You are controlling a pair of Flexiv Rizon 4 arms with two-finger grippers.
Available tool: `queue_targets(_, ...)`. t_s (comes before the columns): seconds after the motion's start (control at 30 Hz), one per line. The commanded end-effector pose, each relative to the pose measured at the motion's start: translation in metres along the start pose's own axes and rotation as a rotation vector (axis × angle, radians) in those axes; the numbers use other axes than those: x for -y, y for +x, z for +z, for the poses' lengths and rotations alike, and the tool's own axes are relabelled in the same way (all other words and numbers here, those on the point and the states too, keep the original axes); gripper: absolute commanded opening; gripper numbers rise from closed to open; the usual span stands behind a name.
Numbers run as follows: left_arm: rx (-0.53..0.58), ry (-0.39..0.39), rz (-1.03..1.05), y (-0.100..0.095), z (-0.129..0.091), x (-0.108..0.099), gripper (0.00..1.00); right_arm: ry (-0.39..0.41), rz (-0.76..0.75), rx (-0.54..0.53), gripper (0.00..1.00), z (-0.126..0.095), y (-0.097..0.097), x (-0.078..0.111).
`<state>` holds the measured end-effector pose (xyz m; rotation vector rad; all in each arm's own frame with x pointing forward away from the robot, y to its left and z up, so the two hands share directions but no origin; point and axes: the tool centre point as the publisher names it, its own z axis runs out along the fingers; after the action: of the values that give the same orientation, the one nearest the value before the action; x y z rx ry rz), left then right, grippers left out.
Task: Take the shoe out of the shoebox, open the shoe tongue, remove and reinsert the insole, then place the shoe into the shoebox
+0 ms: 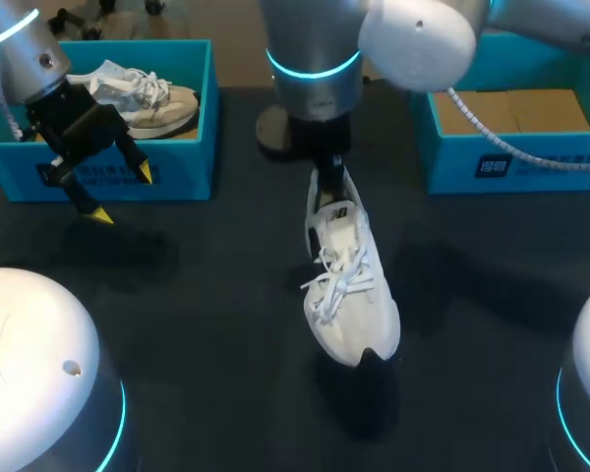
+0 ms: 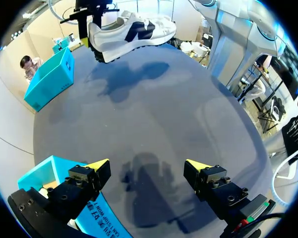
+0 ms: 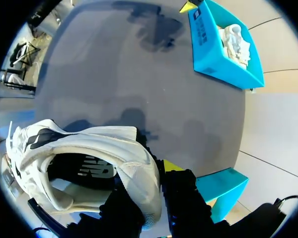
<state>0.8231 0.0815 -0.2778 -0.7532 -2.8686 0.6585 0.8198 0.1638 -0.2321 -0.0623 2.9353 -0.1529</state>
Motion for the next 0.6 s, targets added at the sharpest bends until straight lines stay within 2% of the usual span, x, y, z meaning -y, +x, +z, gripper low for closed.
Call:
queue_targets(0.03, -0.001, -0.004, -0.001, 0.001, -0.001, 0.001, 1.00, -0.004, -0.002, -0.001, 0.00, -0.001, 0.000, 0.002)
queue_targets(0.23, -0.001, -0.004, -0.001, 0.001, -0.001, 0.001, 1.00, -0.001, -0.003, -0.008, 0.00, 0.000, 0.000, 0.002)
queue_targets(0.27, -0.001, -0.004, -0.001, 0.001, -0.001, 0.001, 1.00, -0.012, 0.000, -0.003, 0.00, -0.002, -0.003, 0.006)
queue_targets(0.33, -0.001, -0.004, -0.001, 0.001, -0.001, 0.001, 1.00, 0.014, 0.006, -0.002, 0.00, -0.011, -0.010, 0.014)
queue_targets(0.37, -0.001, -0.004, -0.001, 0.001, -0.001, 0.001, 1.00, -0.003, -0.001, 0.021, 0.00, -0.017, -0.013, 0.019)
queue_targets(0.43, -0.001, -0.004, -0.001, 0.001, -0.001, 0.001, 1.00, 0.026, -0.022, 0.019, 0.00, -0.027, -0.022, 0.027)
queue_targets(0.47, -0.001, -0.004, -0.001, 0.001, -0.001, 0.001, 1.00, 0.003, -0.035, 0.024, 0.00, -0.032, -0.027, 0.031)
queue_targets(0.6, -0.001, -0.004, -0.001, 0.001, -0.001, 0.001, 1.00, 0.000, -0.052, 0.040, 0.00, -0.044, -0.047, 0.054)
